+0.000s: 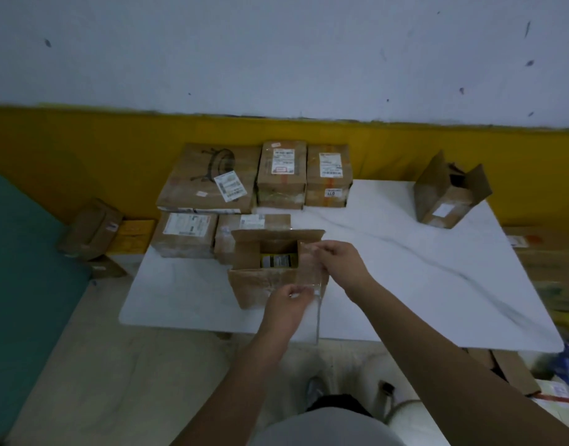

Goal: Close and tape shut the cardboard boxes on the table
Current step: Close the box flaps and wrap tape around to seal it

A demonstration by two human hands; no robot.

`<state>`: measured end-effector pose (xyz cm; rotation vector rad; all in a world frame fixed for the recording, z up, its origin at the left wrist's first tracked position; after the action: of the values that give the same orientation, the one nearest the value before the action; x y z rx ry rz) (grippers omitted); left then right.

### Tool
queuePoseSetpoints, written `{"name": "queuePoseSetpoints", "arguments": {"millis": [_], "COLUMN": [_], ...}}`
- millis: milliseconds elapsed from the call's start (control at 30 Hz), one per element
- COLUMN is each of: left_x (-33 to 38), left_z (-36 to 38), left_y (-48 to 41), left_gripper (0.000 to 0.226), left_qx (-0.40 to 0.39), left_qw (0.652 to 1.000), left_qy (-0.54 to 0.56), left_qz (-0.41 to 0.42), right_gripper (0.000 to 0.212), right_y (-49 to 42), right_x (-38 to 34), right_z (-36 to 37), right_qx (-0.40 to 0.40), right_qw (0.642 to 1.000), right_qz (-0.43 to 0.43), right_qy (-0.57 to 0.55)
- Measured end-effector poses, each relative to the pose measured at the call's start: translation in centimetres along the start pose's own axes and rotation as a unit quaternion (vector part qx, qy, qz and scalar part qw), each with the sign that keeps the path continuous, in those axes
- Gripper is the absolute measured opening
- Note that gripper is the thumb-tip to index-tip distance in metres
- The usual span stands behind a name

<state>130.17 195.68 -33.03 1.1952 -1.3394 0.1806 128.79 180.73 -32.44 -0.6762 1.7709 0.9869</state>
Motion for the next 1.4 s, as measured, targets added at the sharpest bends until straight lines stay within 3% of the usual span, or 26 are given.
{"name": "queuePoseSetpoints", "arguments": {"millis": [100, 233, 500, 700, 900, 1000, 1167, 1400], "left_x": [1.2, 2.1, 0.0, -2.0, -2.2, -2.6, -3.1, -2.7], "left_z": [0.3, 0.7, 1.2, 1.4, 1.6, 1.5, 1.0, 1.4], "left_y": [-0.9, -2.7, -3.6, -3.5, -3.1, -3.1, -3.1, -3.7], "left_gripper": [0.029, 0.025, 0.016, 0.036, 0.032, 0.033, 0.03, 0.026], "left_qx": [-0.027, -0.026, -0.096, -0.101, -0.09, -0.082, -0.089, -0.077], "left_qw": [0.998, 0.988, 0.949, 0.918, 0.91, 0.928, 0.953, 0.966], "left_qy": [0.022, 0.067, 0.218, 0.323, 0.358, 0.319, 0.252, 0.175], "left_qz": [-0.057, -0.139, -0.206, -0.205, -0.191, -0.172, -0.144, -0.173], "right_gripper": [0.018, 0.016, 0.019, 0.015, 0.008, 0.016, 0.014, 0.037], "right_y": [-1.9, -4.1, -5.4, -4.7, -4.1, -4.4, -4.3, -4.4], "right_x": [-0.5, -0.4, 1.4, 3.1, 4.1, 5.1, 5.6, 5.1], "right_z": [-0.2, -0.3, 0.3, 0.6, 0.7, 0.6, 0.5, 1.0], "right_qx": [-0.001, -0.062, -0.206, -0.238, -0.228, -0.225, -0.189, -0.231], "right_qw": [1.0, 0.997, 0.966, 0.952, 0.957, 0.939, 0.93, 0.888], "right_qz": [0.007, 0.03, 0.152, 0.189, 0.144, 0.08, 0.043, -0.041], "right_qy": [0.03, 0.044, 0.033, 0.039, 0.108, 0.249, 0.312, 0.396]}}
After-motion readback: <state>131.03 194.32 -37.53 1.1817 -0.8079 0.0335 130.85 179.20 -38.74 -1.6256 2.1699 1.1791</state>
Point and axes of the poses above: each hand's wrist, its own y-axis away from the middle knuckle, its own z-axis out of the palm, x = y × z, the point moved 1 cm from there along -y, towards the middle knuckle, and after that the axes turned 2 degrees about -x, right-handed, at the moved point
